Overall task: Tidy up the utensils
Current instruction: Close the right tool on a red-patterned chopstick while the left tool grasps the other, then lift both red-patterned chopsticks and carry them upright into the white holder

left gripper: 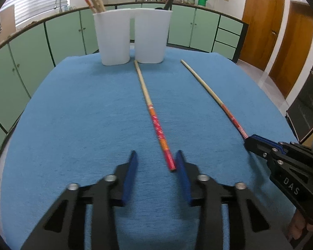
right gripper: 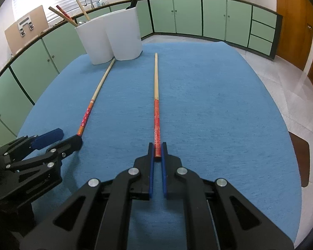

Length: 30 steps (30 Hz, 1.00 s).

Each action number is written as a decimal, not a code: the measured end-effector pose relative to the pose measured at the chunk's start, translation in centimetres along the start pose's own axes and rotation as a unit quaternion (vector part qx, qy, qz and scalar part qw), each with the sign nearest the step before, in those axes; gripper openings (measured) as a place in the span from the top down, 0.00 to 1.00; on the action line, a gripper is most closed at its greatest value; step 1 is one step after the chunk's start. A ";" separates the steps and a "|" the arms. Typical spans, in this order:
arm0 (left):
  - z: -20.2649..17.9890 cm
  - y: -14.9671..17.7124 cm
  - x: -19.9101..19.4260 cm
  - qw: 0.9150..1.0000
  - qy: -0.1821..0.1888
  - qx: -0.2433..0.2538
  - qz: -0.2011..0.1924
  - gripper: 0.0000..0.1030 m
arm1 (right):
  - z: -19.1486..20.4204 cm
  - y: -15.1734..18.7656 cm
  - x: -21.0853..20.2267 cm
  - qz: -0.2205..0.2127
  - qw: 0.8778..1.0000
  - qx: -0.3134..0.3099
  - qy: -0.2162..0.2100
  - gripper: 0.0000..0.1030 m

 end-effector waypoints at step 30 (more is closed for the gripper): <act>1.5 -5.2 -9.9 0.992 -0.008 0.022 -0.128 0.95 | 1.2 -3.7 -5.4 -0.065 0.997 -0.033 -0.024 0.95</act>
Point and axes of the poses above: each gripper's, at about its wrist camera, not at the fingertips, and x roughly the way its jaws point, z to its left, y to its underside, the point moved 3 cm from there along x, roughly the way its jaws point, and after that the axes turned 9 degrees about y, right-handed, at the moved point
